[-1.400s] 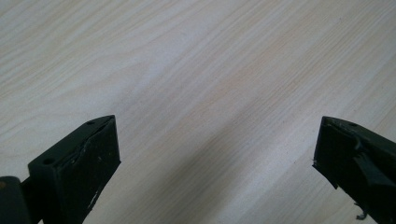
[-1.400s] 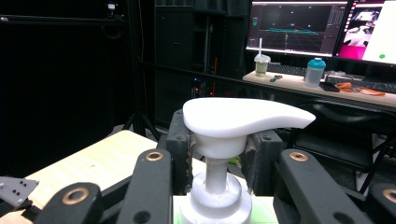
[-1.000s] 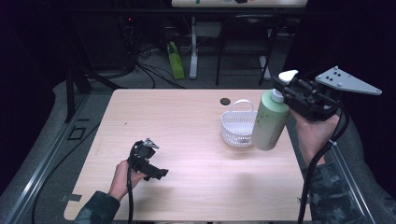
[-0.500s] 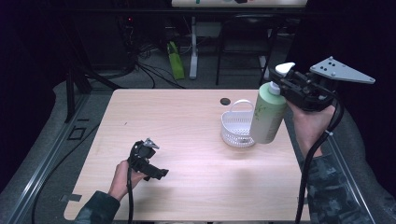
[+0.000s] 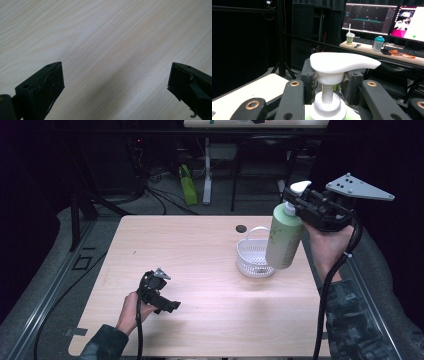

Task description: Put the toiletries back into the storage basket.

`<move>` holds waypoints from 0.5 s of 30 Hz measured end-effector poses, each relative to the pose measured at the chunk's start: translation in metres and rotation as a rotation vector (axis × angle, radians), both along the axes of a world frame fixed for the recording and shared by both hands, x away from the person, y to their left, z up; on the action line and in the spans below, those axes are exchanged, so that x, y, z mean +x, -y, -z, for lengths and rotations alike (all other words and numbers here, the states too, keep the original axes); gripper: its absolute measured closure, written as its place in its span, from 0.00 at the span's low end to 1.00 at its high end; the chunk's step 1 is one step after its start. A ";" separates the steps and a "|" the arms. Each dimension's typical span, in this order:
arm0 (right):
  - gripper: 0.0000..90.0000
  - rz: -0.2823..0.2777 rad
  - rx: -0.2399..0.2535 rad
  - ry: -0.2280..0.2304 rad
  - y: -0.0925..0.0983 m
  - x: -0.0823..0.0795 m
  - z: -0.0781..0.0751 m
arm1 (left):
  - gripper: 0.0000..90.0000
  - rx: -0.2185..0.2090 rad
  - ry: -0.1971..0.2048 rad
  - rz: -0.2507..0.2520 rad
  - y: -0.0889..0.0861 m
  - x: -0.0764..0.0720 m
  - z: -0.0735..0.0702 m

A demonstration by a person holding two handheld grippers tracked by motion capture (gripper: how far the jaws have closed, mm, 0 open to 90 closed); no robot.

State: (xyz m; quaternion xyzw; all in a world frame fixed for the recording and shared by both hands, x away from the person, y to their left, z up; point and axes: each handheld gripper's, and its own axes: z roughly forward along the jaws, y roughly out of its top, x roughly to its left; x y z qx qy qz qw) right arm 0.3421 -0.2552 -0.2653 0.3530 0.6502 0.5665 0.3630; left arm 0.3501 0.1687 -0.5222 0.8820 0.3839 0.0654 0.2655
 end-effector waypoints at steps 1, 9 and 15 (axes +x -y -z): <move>0.75 0.000 -0.003 0.000 -0.001 0.001 0.000 | 0.00 0.003 0.002 0.002 0.000 0.000 0.000; 0.75 -0.008 -0.018 -0.010 -0.004 0.007 -0.001 | 0.00 0.015 -0.010 0.017 0.003 0.001 0.002; 0.75 -0.006 -0.029 -0.008 -0.008 0.014 -0.005 | 0.01 0.013 -0.011 0.023 0.003 0.001 0.002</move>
